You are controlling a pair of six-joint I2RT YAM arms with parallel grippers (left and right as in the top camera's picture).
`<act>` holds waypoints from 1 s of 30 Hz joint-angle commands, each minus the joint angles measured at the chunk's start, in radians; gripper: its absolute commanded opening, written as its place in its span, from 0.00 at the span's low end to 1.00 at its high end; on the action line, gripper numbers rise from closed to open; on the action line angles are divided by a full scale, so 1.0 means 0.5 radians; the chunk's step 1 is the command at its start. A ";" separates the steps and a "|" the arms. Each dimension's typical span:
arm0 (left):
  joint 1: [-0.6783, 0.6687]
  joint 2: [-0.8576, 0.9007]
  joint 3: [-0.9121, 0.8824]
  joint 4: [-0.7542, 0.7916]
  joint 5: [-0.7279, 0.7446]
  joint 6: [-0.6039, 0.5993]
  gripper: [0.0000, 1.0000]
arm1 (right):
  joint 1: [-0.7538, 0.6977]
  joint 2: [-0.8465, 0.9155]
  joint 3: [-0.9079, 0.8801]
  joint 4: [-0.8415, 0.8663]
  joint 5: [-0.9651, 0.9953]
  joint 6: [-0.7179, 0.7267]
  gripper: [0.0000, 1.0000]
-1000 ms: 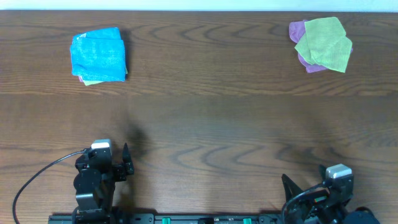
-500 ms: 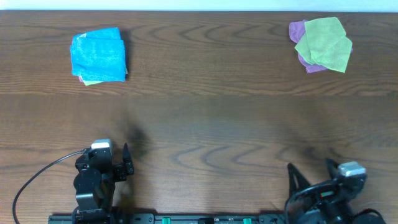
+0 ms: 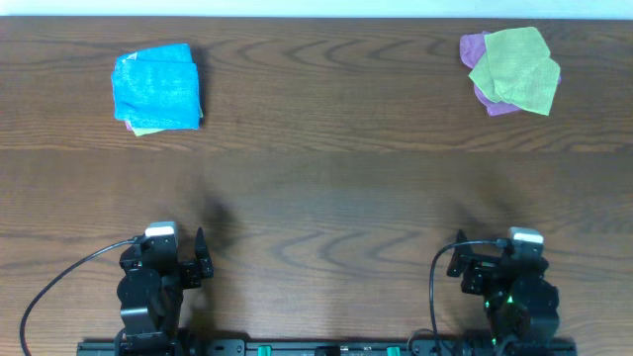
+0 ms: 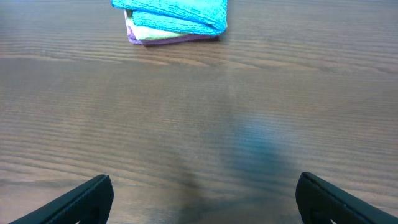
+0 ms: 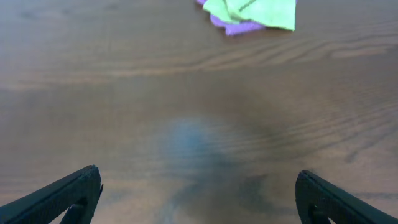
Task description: Fold the cloth
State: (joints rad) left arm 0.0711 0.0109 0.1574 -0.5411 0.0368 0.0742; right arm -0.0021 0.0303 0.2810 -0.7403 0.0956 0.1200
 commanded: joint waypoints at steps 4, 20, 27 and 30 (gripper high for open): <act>0.002 -0.014 -0.025 0.008 -0.036 -0.022 0.95 | -0.144 -0.050 -0.092 0.008 -0.251 -0.258 0.99; 0.002 -0.014 -0.025 0.008 -0.037 -0.022 0.95 | -0.148 -0.050 -0.240 0.014 -0.340 -0.243 0.99; 0.002 -0.014 -0.025 0.008 -0.037 -0.022 0.95 | -0.148 -0.050 -0.240 0.017 -0.342 -0.243 0.99; 0.002 -0.014 -0.025 0.008 -0.037 -0.022 0.95 | -0.148 -0.050 -0.240 0.017 -0.342 -0.243 0.99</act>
